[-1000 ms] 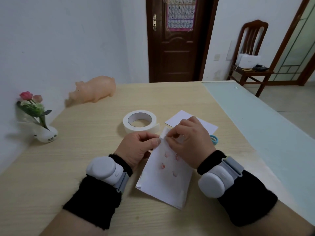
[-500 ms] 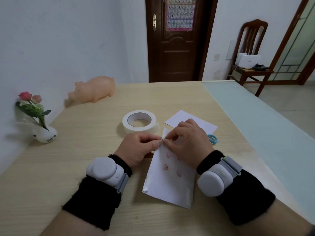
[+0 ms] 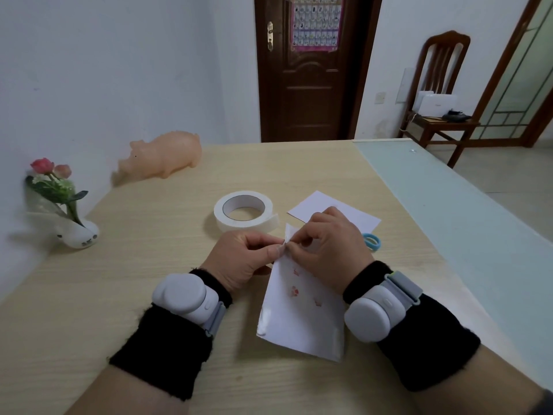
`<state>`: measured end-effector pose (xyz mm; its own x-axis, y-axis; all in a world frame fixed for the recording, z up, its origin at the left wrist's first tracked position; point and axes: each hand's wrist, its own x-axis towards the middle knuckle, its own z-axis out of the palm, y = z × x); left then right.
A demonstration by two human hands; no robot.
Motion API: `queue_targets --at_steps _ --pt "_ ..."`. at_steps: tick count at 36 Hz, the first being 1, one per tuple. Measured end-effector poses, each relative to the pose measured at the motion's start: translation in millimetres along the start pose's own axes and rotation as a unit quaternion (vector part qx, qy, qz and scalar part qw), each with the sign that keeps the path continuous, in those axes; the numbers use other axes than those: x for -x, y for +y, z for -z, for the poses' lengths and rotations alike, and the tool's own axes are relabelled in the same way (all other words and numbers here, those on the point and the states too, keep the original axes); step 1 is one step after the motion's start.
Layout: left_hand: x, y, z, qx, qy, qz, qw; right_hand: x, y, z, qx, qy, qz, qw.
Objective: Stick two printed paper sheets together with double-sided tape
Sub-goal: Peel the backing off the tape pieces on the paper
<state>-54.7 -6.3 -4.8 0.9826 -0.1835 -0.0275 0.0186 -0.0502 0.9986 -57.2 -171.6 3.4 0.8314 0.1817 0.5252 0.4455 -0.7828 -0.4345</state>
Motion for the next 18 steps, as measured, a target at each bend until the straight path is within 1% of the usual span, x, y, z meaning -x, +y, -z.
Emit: queue_targets --at_steps 9,18 --pt "1.8 2.1 -1.2 0.001 0.001 0.003 1.0 -0.5 2.7 -1.6 -0.003 -0.003 -0.009 1.0" --pt "2.7 3.3 -1.7 0.005 -0.006 -0.001 1.0 -0.4 1.7 -1.1 -0.011 0.026 0.002 1.0"
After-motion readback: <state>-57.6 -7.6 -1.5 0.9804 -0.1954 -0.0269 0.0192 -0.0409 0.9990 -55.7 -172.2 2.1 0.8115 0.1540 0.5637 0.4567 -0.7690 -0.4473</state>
